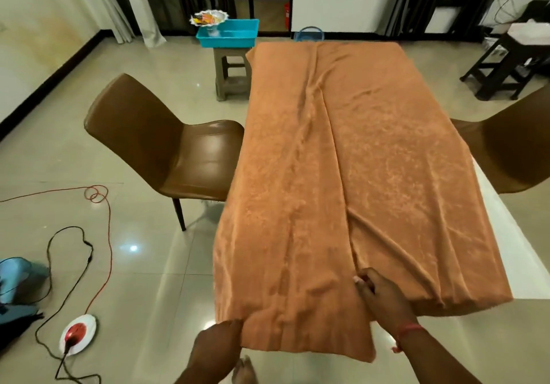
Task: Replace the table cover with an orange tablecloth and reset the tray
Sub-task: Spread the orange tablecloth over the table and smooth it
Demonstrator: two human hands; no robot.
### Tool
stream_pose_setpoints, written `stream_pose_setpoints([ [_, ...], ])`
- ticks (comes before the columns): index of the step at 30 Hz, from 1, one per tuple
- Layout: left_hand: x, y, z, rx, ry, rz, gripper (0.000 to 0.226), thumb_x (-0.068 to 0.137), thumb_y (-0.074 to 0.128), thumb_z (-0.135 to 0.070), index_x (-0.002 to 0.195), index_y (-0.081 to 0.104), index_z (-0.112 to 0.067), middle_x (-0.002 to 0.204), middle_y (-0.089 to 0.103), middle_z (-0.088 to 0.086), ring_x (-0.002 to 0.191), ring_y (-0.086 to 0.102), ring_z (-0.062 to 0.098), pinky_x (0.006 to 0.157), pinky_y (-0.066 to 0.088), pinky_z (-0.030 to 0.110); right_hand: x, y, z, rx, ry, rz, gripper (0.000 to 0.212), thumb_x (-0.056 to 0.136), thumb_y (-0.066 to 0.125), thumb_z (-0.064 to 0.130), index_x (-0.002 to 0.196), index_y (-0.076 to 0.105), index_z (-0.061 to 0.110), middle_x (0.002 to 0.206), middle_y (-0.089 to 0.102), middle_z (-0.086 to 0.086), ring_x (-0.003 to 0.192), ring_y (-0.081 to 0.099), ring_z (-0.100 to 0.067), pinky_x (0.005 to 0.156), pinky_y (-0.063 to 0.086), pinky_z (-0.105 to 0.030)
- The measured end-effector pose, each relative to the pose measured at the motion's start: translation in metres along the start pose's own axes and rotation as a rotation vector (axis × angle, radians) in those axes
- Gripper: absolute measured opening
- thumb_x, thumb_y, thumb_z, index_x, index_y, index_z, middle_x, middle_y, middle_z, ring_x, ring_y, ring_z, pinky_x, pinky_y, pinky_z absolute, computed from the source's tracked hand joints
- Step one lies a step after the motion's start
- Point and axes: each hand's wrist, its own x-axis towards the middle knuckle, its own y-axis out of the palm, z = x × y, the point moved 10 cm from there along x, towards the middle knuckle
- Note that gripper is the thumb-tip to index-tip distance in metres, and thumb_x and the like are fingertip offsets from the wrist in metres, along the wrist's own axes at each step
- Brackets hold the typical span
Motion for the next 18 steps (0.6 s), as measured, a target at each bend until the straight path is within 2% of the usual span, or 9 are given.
stream_pose_setpoints([
  [2, -0.008, 0.007, 0.006, -0.05, -0.169, -0.006, 0.038, 0.092, 0.028, -0.035, 0.122, 0.05, -0.03, 0.109, 0.064, -0.004, 0.1, 0.065, 0.019, 0.078, 0.05, 0.033, 0.008, -0.02, -0.02, -0.061, -0.01, -0.033, 0.018, 0.101, 0.046, 0.047, 0.095, 0.057, 0.033, 0.079, 0.064, 0.011, 0.072, 0.06, -0.008, 0.064, 0.048, -0.027],
  [4, -0.02, 0.009, -0.003, -0.134, -0.314, -0.055, 0.029, 0.089, 0.031, -0.032, 0.11, 0.051, -0.029, 0.104, 0.06, -0.004, 0.098, 0.064, 0.019, 0.08, 0.052, 0.035, 0.016, -0.039, -0.055, -0.239, -0.036, -0.013, 0.031, 0.1, 0.038, 0.048, 0.112, 0.059, 0.029, 0.108, 0.066, 0.004, 0.094, 0.061, -0.015, 0.082, 0.049, -0.032],
  [5, -0.023, 0.007, -0.013, -0.172, -0.355, -0.095, 0.028, 0.088, 0.037, -0.031, 0.113, 0.05, -0.03, 0.104, 0.057, -0.004, 0.099, 0.062, 0.019, 0.077, 0.052, 0.035, 0.019, -0.048, -0.074, -0.359, -0.06, 0.008, 0.039, 0.098, 0.037, 0.048, 0.123, 0.058, 0.027, 0.124, 0.06, 0.001, 0.108, 0.058, -0.019, 0.092, 0.047, -0.033],
  [7, -0.023, -0.005, -0.043, -0.2, -0.368, -0.216, 0.044, 0.086, 0.051, -0.025, 0.13, 0.045, -0.03, 0.114, 0.054, -0.003, 0.101, 0.06, 0.021, 0.065, 0.046, 0.032, 0.021, -0.066, -0.107, -0.472, -0.037, 0.043, 0.044, 0.095, 0.047, 0.043, 0.135, 0.05, 0.024, 0.14, 0.05, -0.006, 0.122, 0.052, -0.027, 0.102, 0.042, -0.036],
  [10, -0.006, -0.032, -0.125, -0.163, -0.187, -0.365, 0.039, 0.081, 0.061, -0.016, 0.119, 0.056, -0.024, 0.12, 0.057, 0.001, 0.103, 0.057, 0.026, 0.067, 0.051, 0.035, 0.017, -0.09, -0.136, -0.53, -0.027, 0.096, 0.052, 0.096, 0.049, 0.039, 0.144, 0.04, 0.021, 0.15, 0.04, -0.008, 0.135, 0.043, -0.031, 0.105, 0.04, -0.042],
  [12, 0.004, -0.043, -0.185, -0.09, -0.038, -0.39, 0.033, 0.079, 0.061, -0.015, 0.111, 0.06, -0.021, 0.113, 0.058, 0.0, 0.099, 0.058, 0.024, 0.076, 0.051, 0.034, 0.017, -0.099, -0.15, -0.574, -0.008, 0.11, 0.06, 0.096, 0.048, 0.045, 0.148, 0.034, 0.02, 0.153, 0.037, -0.007, 0.142, 0.035, -0.03, 0.108, 0.037, -0.046],
  [14, 0.013, -0.05, -0.242, -0.03, 0.086, -0.368, 0.03, 0.08, 0.055, -0.021, 0.11, 0.058, -0.024, 0.112, 0.055, -0.003, 0.101, 0.056, 0.022, 0.083, 0.049, 0.033, 0.017, -0.111, -0.16, -0.617, 0.003, 0.106, 0.059, 0.097, 0.044, 0.041, 0.149, 0.033, 0.017, 0.152, 0.038, -0.006, 0.142, 0.034, -0.029, 0.109, 0.037, -0.048],
  [16, 0.025, -0.057, -0.287, 0.015, 0.177, -0.331, 0.035, 0.084, 0.044, -0.031, 0.117, 0.054, -0.024, 0.124, 0.054, -0.001, 0.112, 0.053, 0.023, 0.095, 0.047, 0.037, 0.02, -0.121, -0.167, -0.662, 0.001, 0.098, 0.053, 0.099, 0.038, 0.028, 0.15, 0.032, 0.015, 0.152, 0.037, -0.006, 0.14, 0.037, -0.028, 0.109, 0.037, -0.048],
  [18, 0.038, -0.056, -0.323, 0.104, 0.234, -0.238, 0.05, 0.087, 0.032, -0.037, 0.134, 0.044, -0.023, 0.143, 0.044, 0.003, 0.13, 0.043, 0.027, 0.111, 0.036, 0.043, 0.023, -0.129, -0.17, -0.7, -0.002, 0.093, 0.054, 0.097, 0.046, 0.027, 0.148, 0.034, 0.014, 0.151, 0.037, -0.006, 0.139, 0.038, -0.027, 0.11, 0.036, -0.046],
])
